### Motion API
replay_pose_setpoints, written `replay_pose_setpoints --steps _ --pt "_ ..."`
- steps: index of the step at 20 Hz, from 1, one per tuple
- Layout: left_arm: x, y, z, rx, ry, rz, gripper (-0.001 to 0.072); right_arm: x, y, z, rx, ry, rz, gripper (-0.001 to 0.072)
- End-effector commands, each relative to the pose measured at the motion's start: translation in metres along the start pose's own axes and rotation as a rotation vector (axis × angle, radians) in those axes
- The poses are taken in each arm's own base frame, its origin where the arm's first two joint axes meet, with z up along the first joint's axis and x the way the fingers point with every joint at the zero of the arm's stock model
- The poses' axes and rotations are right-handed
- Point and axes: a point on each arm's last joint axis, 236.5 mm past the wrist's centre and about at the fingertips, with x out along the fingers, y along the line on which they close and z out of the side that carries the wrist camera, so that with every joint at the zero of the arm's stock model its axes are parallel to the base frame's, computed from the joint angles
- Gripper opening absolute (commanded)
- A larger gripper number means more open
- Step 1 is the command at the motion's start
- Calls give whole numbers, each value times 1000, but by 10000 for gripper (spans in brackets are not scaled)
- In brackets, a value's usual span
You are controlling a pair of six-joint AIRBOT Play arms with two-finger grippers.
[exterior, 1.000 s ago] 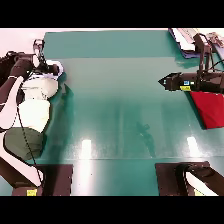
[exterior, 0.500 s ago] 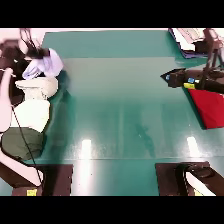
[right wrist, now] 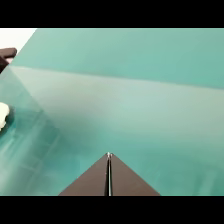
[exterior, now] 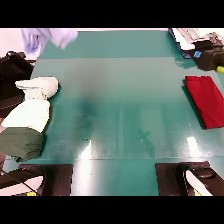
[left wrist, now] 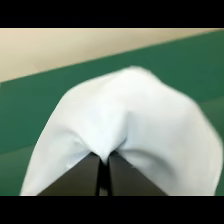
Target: Fold the shirts.
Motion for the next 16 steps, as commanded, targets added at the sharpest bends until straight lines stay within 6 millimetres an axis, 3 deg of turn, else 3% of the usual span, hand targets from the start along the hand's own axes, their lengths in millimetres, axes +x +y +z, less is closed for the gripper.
replay_pose_setpoints --steps 1,4,5,6,7,8,10,13,14,16 --pt "-21 -92 -46 94 171 -206 21 -12 1 16 -24 34 -5 20" --pt "-1 -179 -132 178 392 -382 24 -12 5 22 -41 76 11 20" --pt "1 -207 -162 184 459 -453 60 -12 7 22 -45 92 17 20" --pt "3 -231 -188 171 513 -517 368 -12 8 22 -48 107 22 20" --pt "7 -251 -211 128 557 -572 591 -12 9 20 -51 121 25 20" --pt "12 -261 -225 91 575 -596 552 -12 9 19 -52 133 28 20" --pt "30 -246 -239 65 587 -538 550 -14 10 17 -54 137 29 20" --pt "65 -180 -242 -82 603 -391 550 -16 12 18 -57 132 30 20" --pt "77 -159 -250 -166 613 -346 550 -16 12 18 -57 134 30 20" --pt "91 -136 -277 -301 647 -318 550 -16 12 18 -57 133 30 20"
